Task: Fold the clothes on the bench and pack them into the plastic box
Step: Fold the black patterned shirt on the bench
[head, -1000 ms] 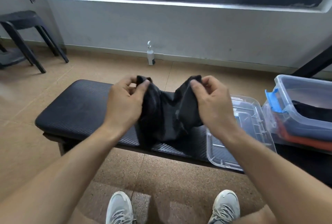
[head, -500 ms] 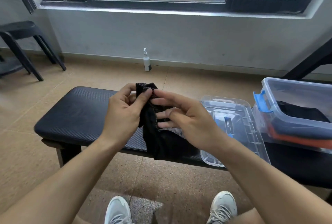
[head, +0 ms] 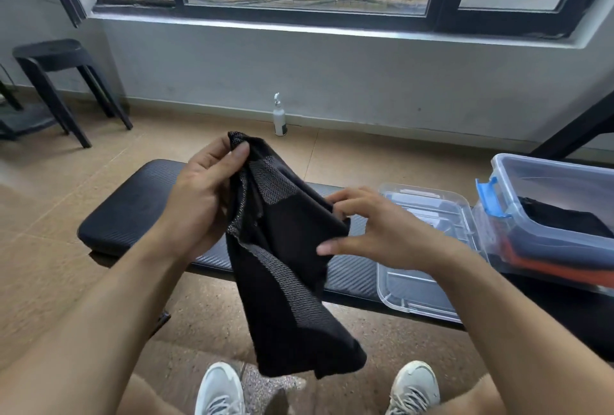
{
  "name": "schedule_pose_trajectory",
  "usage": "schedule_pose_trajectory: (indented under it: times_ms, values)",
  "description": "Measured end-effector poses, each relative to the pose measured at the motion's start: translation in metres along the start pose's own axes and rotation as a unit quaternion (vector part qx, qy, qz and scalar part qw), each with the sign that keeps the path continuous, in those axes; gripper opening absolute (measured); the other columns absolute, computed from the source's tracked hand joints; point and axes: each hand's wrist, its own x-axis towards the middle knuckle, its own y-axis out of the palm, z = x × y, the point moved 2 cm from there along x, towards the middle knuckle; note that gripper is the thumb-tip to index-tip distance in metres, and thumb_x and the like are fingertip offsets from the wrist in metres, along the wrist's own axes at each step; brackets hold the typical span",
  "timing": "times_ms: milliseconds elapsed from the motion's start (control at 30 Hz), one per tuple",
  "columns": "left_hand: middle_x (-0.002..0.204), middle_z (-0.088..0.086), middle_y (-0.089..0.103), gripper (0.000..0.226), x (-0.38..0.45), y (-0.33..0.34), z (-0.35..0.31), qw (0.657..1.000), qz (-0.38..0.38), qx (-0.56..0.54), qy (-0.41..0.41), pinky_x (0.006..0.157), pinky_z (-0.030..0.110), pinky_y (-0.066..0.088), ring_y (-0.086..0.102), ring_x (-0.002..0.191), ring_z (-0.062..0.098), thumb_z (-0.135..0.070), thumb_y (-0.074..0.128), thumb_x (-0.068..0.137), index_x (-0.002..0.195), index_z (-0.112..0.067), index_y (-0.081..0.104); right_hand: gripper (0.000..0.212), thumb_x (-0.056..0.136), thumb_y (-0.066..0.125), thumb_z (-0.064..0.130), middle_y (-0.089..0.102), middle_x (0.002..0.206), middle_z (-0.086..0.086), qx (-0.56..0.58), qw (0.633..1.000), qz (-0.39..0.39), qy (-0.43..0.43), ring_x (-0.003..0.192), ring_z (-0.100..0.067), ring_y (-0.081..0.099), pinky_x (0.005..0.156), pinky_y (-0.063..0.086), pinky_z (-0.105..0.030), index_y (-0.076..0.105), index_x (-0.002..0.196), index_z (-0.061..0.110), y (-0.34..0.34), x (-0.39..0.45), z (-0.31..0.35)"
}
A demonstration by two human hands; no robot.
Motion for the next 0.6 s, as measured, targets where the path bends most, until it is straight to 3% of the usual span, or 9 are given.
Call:
schedule_pose_trajectory:
  times_ms: [67, 133, 233, 333, 400, 500, 600]
  values:
    - [0.086, 0.002, 0.073, 0.009, 0.007, -0.013, -0.003, 0.999, -0.038, 0.012, 0.007, 0.077, 0.024, 0.059, 0.070, 0.077, 0.012, -0.019, 0.062, 0.087, 0.092, -0.016, 0.069, 0.047, 0.074, 0.082, 0.051, 0.060, 0.079, 0.011, 0.071, 0.995, -0.065, -0.019, 0.080, -0.009, 0.056, 0.076, 0.050, -0.038, 0.049, 0.066, 0.019, -0.014, -0.006, 0.012]
    - [0.087, 0.002, 0.073, 0.008, 0.013, -0.026, -0.001, 0.995, -0.067, 0.078, 0.004, 0.076, 0.030, 0.057, 0.069, 0.078, 0.013, -0.024, 0.065, 0.088, 0.093, -0.019, 0.069, 0.046, 0.069, 0.086, 0.045, 0.052, 0.063, 0.000, 0.163, 0.977, -0.132, -0.050, 0.061, -0.013, 0.046, 0.060, 0.041, -0.031, 0.048, 0.061, 0.020, -0.028, -0.013, 0.030]
    - [0.088, 0.001, 0.071, 0.008, 0.015, -0.033, 0.008, 0.978, -0.053, 0.204, -0.003, 0.071, 0.031, 0.052, 0.065, 0.077, 0.013, -0.024, 0.062, 0.097, 0.096, -0.019, 0.068, 0.048, 0.064, 0.090, 0.040, 0.050, 0.059, -0.009, 0.201, 0.953, -0.212, -0.082, 0.055, -0.013, 0.044, 0.052, 0.038, -0.025, 0.049, 0.059, 0.016, -0.041, -0.020, 0.060]
    - [0.089, -0.001, 0.074, 0.016, 0.015, -0.025, 0.009, 0.983, -0.025, 0.182, -0.004, 0.074, 0.026, 0.058, 0.069, 0.079, 0.010, -0.025, 0.059, 0.091, 0.099, -0.015, 0.068, 0.051, 0.061, 0.090, 0.034, 0.042, 0.061, -0.013, 0.203, 0.949, -0.234, -0.056, 0.056, -0.015, 0.037, 0.051, 0.032, -0.024, 0.043, 0.060, 0.016, -0.052, -0.020, 0.072]
    - [0.088, -0.001, 0.076, 0.018, 0.012, -0.016, 0.001, 0.990, -0.014, 0.137, 0.015, 0.072, 0.022, 0.059, 0.071, 0.079, 0.010, -0.024, 0.058, 0.089, 0.099, -0.012, 0.068, 0.049, 0.057, 0.089, 0.032, 0.044, 0.067, -0.010, 0.212, 0.958, -0.191, 0.002, 0.061, -0.019, 0.038, 0.055, 0.033, -0.028, 0.044, 0.065, 0.017, -0.062, -0.021, 0.070]
    - [0.084, 0.004, 0.077, 0.017, 0.002, -0.002, -0.015, 0.997, 0.023, 0.074, 0.019, 0.071, 0.022, 0.060, 0.073, 0.076, 0.013, -0.017, 0.055, 0.090, 0.097, -0.007, 0.067, 0.038, 0.052, 0.090, 0.022, 0.060, 0.072, -0.004, 0.239, 0.967, -0.063, 0.059, 0.066, -0.015, 0.057, 0.063, 0.047, -0.017, 0.066, 0.082, 0.019, -0.074, -0.031, 0.069]
    - [0.084, 0.006, 0.076, 0.016, -0.005, 0.005, -0.021, 0.996, 0.055, 0.072, 0.011, 0.071, 0.025, 0.060, 0.073, 0.074, 0.015, -0.017, 0.056, 0.090, 0.097, -0.007, 0.065, 0.052, 0.056, 0.091, 0.018, 0.077, 0.087, -0.010, 0.228, 0.965, 0.091, 0.093, 0.080, -0.021, 0.075, 0.076, 0.060, -0.031, 0.076, 0.105, 0.027, -0.078, -0.039, 0.075]
